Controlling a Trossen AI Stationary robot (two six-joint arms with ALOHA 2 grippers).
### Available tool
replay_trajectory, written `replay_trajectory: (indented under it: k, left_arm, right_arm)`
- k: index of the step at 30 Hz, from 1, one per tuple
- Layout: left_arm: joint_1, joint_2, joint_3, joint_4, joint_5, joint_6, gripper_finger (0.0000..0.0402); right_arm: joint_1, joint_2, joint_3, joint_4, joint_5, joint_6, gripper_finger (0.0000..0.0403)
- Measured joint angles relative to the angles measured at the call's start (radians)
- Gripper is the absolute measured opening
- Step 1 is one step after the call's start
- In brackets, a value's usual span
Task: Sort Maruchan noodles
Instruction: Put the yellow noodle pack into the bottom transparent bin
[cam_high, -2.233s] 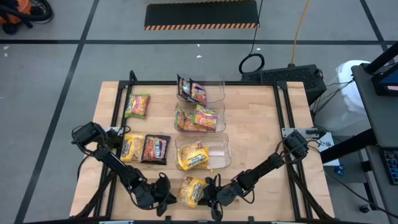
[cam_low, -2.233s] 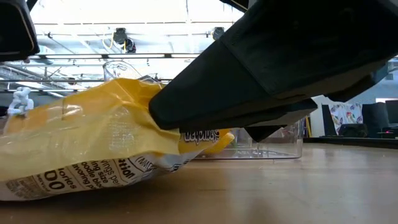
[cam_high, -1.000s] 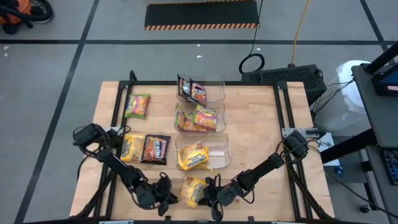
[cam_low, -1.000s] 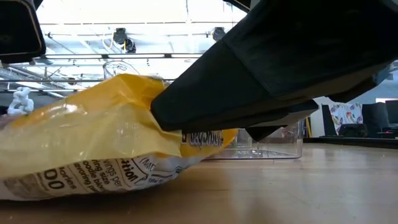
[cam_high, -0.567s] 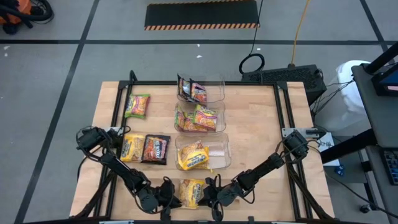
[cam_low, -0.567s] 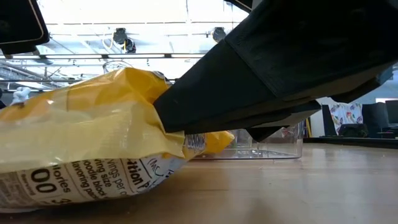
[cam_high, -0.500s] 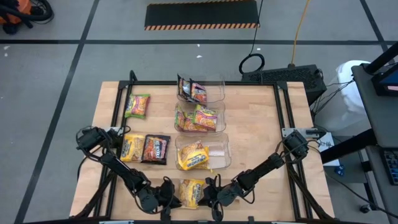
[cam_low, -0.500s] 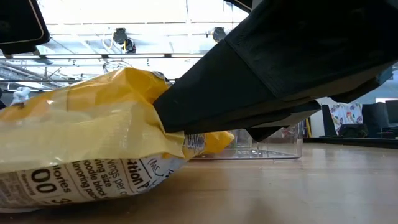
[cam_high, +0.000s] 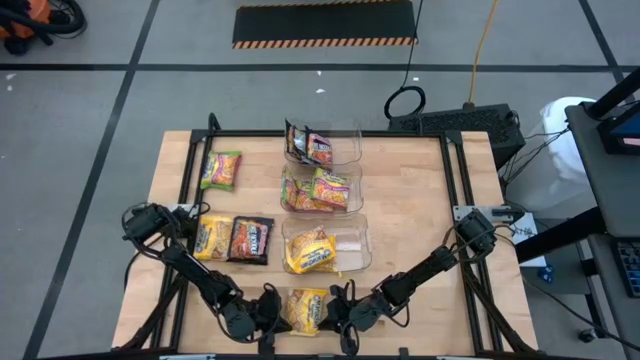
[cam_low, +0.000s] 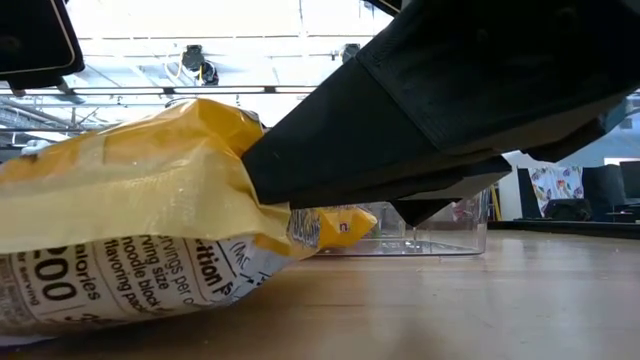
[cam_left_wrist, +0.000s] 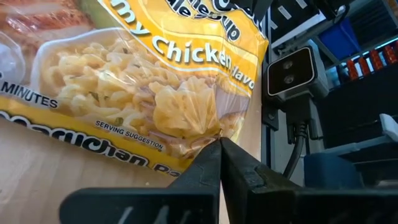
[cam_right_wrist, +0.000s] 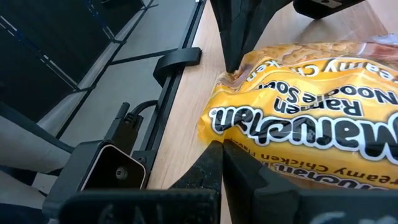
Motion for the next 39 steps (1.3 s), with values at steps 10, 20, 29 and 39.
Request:
replay_trajectory:
  k: [10, 20, 29, 39]
  left_arm:
    - [0.000, 0.001, -0.002, 0.009, 0.026, -0.002, 0.0002]
    - [0.002, 0.002, 0.039, 0.010, 0.046, 0.018, 0.0001]
    - [0.015, 0.001, 0.068, -0.045, 0.043, 0.045, 0.0000]
    - [0.032, -0.005, 0.070, -0.023, 0.028, 0.027, 0.0000]
  right_arm:
    - [0.000, -0.053, 0.000, -0.011, 0.003, -0.064, 0.0000]
    - [0.000, -0.072, 0.000, -0.017, 0.002, -0.079, 0.0000]
    - [0.000, -0.077, 0.000, -0.010, -0.002, -0.074, 0.0000]
    - [0.000, -0.141, 0.000, -0.077, -0.001, -0.109, 0.0000]
